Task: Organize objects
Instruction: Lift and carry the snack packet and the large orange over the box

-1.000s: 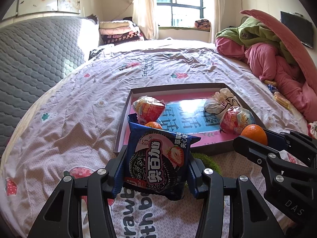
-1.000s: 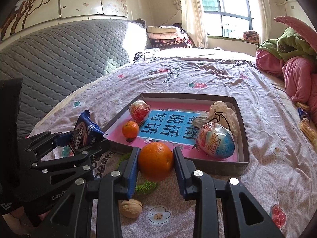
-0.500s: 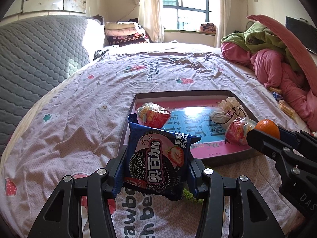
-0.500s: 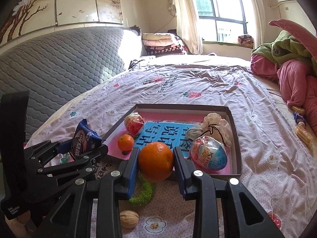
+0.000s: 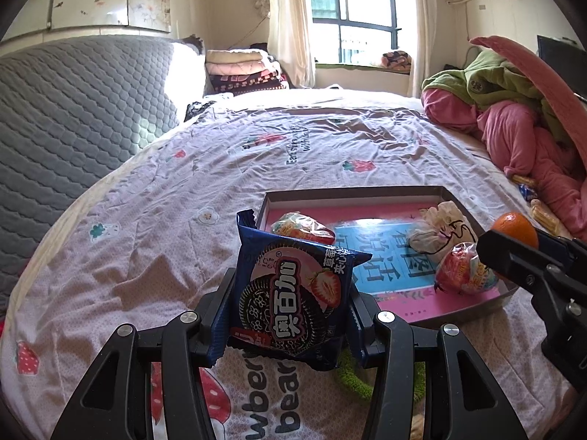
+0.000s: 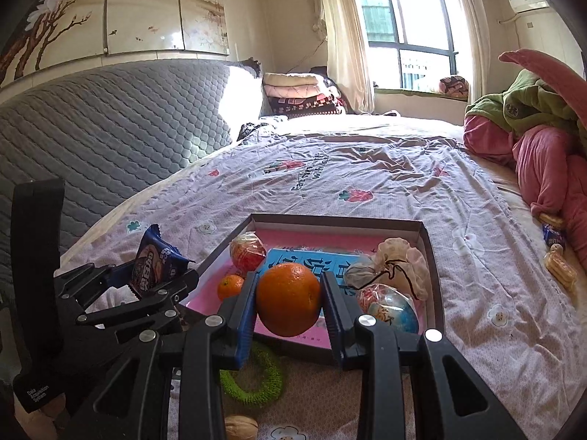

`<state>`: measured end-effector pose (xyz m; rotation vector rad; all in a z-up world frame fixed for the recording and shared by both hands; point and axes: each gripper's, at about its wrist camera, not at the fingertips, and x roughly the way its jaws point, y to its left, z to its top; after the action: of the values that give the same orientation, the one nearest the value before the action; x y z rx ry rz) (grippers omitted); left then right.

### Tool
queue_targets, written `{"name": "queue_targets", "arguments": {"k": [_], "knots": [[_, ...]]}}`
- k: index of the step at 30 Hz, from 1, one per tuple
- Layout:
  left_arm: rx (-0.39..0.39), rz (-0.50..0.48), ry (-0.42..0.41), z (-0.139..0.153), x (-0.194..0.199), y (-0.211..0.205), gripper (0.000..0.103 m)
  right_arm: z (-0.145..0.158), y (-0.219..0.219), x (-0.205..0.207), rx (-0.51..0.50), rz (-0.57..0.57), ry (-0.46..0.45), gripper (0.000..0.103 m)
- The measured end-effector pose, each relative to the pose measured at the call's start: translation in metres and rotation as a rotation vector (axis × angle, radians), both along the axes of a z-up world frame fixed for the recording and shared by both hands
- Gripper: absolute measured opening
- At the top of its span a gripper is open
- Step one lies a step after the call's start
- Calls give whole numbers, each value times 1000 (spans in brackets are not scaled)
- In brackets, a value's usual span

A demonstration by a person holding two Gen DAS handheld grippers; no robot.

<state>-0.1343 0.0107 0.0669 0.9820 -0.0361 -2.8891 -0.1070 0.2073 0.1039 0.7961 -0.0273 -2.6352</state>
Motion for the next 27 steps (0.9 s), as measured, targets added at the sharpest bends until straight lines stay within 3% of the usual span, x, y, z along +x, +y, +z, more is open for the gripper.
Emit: {"name": "queue_targets", "arguments": {"k": [13, 27], "knots": [[63, 54, 19, 18, -27, -23, 53, 12, 5, -26, -16, -1, 8, 34], [61, 68, -6, 16, -68, -24, 53, 16, 17, -58, -24, -6, 6, 34]]}}
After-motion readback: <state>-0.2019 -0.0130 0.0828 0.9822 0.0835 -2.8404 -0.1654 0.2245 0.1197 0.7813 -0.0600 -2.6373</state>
